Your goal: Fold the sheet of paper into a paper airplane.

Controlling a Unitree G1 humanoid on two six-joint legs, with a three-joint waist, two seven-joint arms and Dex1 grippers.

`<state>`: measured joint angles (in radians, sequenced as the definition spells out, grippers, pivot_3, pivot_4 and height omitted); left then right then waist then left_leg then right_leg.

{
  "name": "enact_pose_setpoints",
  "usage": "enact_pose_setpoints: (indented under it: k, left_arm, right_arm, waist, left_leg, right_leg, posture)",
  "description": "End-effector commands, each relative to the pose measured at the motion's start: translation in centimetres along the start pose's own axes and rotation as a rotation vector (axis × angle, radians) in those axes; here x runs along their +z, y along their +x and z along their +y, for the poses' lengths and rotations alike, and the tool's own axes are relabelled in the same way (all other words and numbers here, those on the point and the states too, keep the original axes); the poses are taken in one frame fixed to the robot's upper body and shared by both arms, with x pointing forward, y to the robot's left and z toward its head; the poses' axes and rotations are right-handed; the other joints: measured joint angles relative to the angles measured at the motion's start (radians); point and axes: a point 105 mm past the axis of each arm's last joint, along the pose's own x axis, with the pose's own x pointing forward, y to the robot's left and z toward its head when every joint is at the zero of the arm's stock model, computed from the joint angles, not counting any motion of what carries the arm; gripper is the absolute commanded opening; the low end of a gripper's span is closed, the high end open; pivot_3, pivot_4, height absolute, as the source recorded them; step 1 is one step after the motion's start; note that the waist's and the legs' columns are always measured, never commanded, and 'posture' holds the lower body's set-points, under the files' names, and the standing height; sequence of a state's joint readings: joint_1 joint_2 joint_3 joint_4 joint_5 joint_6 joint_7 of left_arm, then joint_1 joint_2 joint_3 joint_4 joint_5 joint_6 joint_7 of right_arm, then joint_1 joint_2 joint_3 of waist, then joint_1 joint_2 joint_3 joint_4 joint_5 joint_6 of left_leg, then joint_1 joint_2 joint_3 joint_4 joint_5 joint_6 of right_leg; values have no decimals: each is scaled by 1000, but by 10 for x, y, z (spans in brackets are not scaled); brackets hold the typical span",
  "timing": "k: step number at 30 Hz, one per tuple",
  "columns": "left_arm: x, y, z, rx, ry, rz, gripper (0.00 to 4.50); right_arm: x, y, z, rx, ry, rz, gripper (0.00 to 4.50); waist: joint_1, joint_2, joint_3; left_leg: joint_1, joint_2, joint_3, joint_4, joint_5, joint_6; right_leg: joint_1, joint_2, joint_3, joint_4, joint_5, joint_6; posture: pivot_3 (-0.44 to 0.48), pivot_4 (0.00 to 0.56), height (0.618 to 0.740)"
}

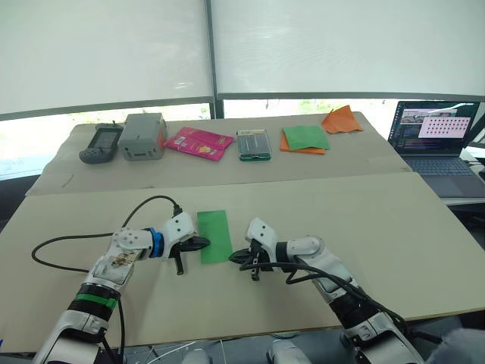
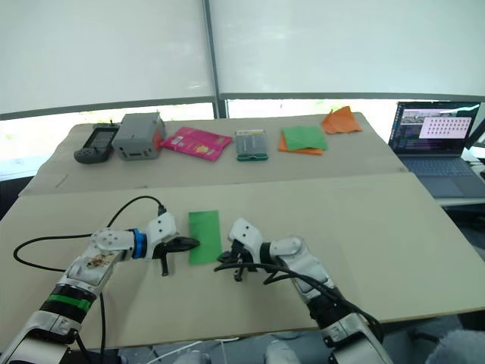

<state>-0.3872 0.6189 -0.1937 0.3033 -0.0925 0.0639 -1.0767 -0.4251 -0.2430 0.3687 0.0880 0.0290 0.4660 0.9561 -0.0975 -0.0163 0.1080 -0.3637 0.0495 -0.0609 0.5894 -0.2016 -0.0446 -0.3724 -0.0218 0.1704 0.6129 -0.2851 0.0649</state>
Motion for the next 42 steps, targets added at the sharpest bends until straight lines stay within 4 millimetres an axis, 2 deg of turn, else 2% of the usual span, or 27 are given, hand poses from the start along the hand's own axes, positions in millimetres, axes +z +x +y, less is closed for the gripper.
enact_pose_setpoints:
  k: [1,3,6,10,15,20,27,31,35,42]
  left_arm:
    - [-5,-6,-1,25,-41,-1,0]
    - [10,-18,8,73,-72,-77,0]
    - [25,-38,15,114,-137,-164,0]
    - [24,-58,21,140,-225,-203,0]
    - [8,-59,16,124,-243,-140,0]
    - [7,-38,11,85,-207,-115,0]
    - [13,-5,17,63,-177,-133,0]
    - [25,10,20,44,-144,-161,0]
    - [57,33,16,-22,-110,-241,0]
    - [76,55,14,-51,-85,-269,0]
  right_arm:
    - [54,-31,2,-34,-26,-268,12]
    - [80,-55,6,-62,-40,-388,12]
    - [89,-73,16,-82,-51,-429,12]
    - [85,-80,21,-133,-31,-417,12]
    - [71,-80,21,-191,17,-384,12]
    - [60,-74,22,-219,46,-349,12]
    - [58,-72,26,-230,71,-347,12]
    - [58,-73,27,-239,76,-349,12]
    - [63,-75,25,-241,76,-364,12]
    - [75,-78,22,-230,67,-394,12]
  waist:
    - [3,0,3]
    - [3,1,6]
    - [2,0,6]
    - [1,-1,8]
    - [5,-2,9]
    - [17,-3,10]
    - [31,-4,10]
    - [30,-4,10]
    - [34,-4,10]
    - [27,-4,9]
  left_leg:
    - [-1,0,0,0,0,0]
    - [-9,0,0,0,0,0]
    - [-16,0,0,0,0,0]
    - [-13,1,-1,-1,0,0]
    - [-13,0,0,-1,0,0]
    - [-14,0,0,0,0,0]
    - [-14,0,1,0,0,0]
    - [-15,-1,1,1,0,0]
    - [-16,-1,0,1,0,0]
    - [-19,-1,0,2,1,2]
  right_leg:
    - [-1,0,0,0,0,0]
    - [-3,0,0,0,2,3]
    - [-10,0,0,2,5,8]
    - [-14,0,-1,1,3,5]
    - [-14,-1,-1,-1,1,1]
    - [-14,-1,-1,-1,1,1]
    - [-14,-1,-1,-1,1,1]
    - [-14,-1,-1,-2,2,1]
    - [-14,-1,-1,-1,2,2]
    - [-12,-1,0,-1,7,8]
  posture:
    - [0,150,740]
    - [0,150,740]
    - [0,150,740]
    - [0,150,740]
    - [0,150,740]
    - [0,150,740]
    - [0,150,740]
    - [0,150,740]
    - [0,150,740]
    - [0,150,740]
